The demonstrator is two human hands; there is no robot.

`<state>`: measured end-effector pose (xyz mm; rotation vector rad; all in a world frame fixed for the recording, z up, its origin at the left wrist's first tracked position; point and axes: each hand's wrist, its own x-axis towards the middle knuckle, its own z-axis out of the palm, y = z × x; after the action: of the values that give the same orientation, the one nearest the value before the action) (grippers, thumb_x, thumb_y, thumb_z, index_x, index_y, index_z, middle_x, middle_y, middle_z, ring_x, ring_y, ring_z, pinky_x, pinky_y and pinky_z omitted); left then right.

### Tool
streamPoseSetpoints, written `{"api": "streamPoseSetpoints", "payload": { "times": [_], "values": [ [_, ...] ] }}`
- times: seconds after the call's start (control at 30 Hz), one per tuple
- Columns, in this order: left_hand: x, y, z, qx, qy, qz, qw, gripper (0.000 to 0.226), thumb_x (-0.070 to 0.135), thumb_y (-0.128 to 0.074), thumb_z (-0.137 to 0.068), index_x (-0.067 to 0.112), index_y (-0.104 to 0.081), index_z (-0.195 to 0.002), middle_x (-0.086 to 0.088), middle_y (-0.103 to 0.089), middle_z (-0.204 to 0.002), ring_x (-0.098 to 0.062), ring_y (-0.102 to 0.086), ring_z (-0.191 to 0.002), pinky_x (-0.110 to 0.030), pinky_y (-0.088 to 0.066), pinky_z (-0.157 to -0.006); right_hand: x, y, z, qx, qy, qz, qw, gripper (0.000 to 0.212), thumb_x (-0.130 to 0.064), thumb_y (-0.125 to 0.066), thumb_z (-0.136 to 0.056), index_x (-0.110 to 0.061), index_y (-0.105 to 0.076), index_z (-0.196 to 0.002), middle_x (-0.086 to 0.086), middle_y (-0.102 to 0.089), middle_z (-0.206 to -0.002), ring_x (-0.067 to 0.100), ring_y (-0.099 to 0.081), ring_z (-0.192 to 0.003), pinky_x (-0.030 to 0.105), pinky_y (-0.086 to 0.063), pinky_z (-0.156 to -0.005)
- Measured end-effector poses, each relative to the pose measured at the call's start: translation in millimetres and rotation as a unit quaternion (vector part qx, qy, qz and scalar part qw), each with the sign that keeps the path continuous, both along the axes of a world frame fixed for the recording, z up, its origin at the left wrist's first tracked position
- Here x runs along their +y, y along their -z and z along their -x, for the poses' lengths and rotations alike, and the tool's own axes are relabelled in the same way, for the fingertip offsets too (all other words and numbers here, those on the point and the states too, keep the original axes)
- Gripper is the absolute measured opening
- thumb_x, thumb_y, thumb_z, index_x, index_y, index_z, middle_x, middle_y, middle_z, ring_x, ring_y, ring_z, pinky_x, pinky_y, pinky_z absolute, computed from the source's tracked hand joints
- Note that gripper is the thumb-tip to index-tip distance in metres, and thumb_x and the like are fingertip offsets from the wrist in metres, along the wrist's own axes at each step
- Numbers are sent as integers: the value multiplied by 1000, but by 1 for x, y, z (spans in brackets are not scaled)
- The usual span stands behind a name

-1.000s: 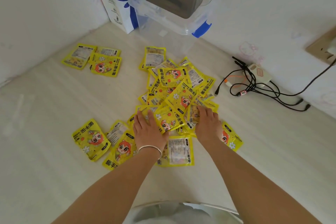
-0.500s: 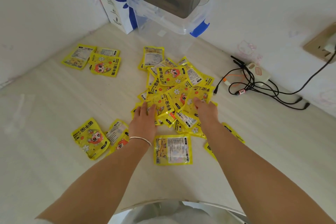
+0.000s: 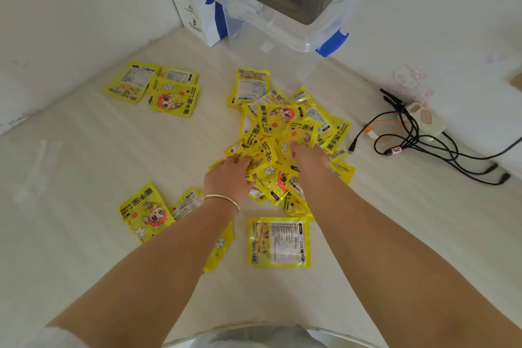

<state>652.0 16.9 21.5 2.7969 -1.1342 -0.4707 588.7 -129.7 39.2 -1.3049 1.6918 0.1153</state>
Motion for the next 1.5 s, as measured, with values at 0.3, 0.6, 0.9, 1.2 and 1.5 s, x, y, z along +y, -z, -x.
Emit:
{"api": "streamPoseSetpoints", "payload": {
  "times": [0.3, 0.6, 0.9, 1.2, 1.5],
  "values": [
    [4, -10, -22, 42, 18, 7, 999, 50, 27, -49, -93, 34, -37, -141, 3, -50, -140, -27, -55, -120, -37, -46, -92, -1, 11, 2, -154, 154, 48, 975, 26, -27, -56, -77, -29, -57, -103, -5, -46, -63, 16, -40, -55, 28, -37, -55],
    [12, -41, -30, 216, -248, 289, 899, 21, 27, -60, -87, 14, -67, -102, -9, -68, -82, -27, -60, -76, -29, -46, -68, 1, -6, 46, -295, 235, 56, 924, 49, -17, -67, -81, -25, -47, -125, -2, -59, -83, 16, -57, -70, 36, -53, -74],
    [1, -58, 17, 461, -276, 290, 792, 29, 31, -74, -78, 15, -65, -101, -8, -64, -84, -18, -48, -58, -22, -37, -49, 32, -35, 112, -397, 224, -21, 890, 7, -8, -62, -88, -10, -64, -94, 7, -65, -86, 23, -66, -71, 35, -56, -67],
    [-19, -59, 114, 554, -181, 213, 784, 30, 27, -71, -81, 15, -50, -99, 1, -45, -76, -14, -39, -60, -26, -34, -53, 71, -35, 231, -454, 306, -22, 837, 12, -10, -55, -93, -19, -63, -96, 4, -73, -87, 22, -72, -73, 37, -59, -64],
    [-33, -57, 257, 616, -62, 147, 772, 26, 28, -79, -61, 19, -72, -85, -12, -69, -92, -27, -59, -80, -32, -43, -61, 118, -35, 378, -467, 408, 55, 783, 18, -8, -53, -93, -15, -59, -109, 9, -69, -99, 24, -69, -80, 35, -57, -62]
  ]
}}
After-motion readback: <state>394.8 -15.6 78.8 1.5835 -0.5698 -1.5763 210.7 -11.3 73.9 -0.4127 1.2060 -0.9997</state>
